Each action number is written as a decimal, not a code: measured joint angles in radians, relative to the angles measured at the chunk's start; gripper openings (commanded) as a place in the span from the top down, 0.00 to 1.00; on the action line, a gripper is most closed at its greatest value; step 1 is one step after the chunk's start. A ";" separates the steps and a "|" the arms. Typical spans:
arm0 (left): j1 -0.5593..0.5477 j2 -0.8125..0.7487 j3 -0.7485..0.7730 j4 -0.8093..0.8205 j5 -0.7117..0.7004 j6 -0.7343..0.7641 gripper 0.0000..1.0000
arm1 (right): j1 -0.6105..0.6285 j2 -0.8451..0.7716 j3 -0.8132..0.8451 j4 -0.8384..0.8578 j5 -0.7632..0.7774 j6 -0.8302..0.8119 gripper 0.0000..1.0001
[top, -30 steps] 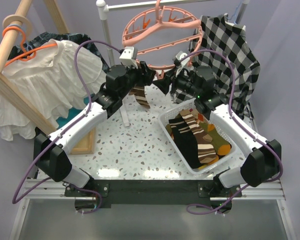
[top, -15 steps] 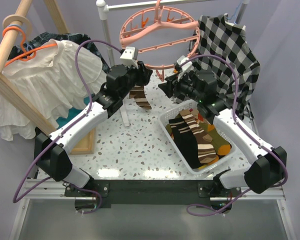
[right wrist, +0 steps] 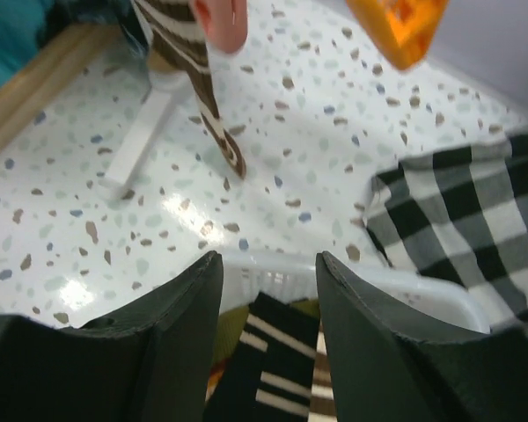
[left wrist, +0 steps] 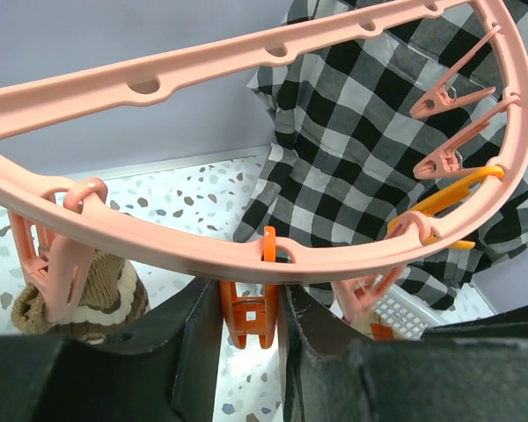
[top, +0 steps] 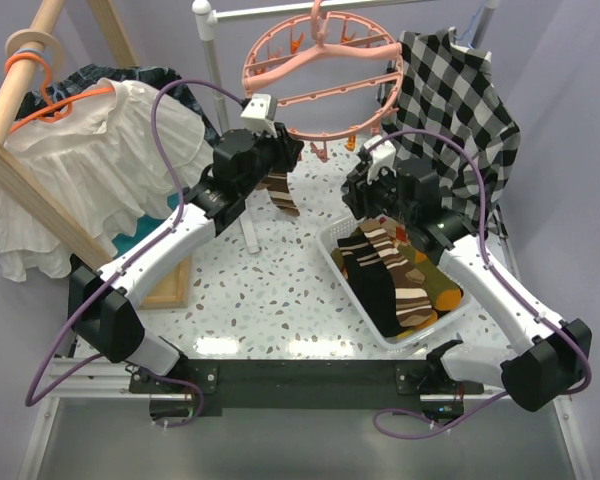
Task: Clip the socks to the hanger
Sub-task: Open the clamp at the hanger, then pick up the sock from the bin.
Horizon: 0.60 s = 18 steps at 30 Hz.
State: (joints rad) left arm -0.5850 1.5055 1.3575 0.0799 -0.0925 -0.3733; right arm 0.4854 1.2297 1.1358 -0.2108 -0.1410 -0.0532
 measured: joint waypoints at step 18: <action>0.000 0.000 0.015 -0.047 0.026 -0.032 1.00 | -0.134 0.152 -0.068 -0.205 0.116 0.155 0.50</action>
State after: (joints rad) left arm -0.5850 1.5051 1.3724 0.0330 -0.0662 -0.4053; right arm 0.3515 1.3819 1.0676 -0.4156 -0.0246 0.1020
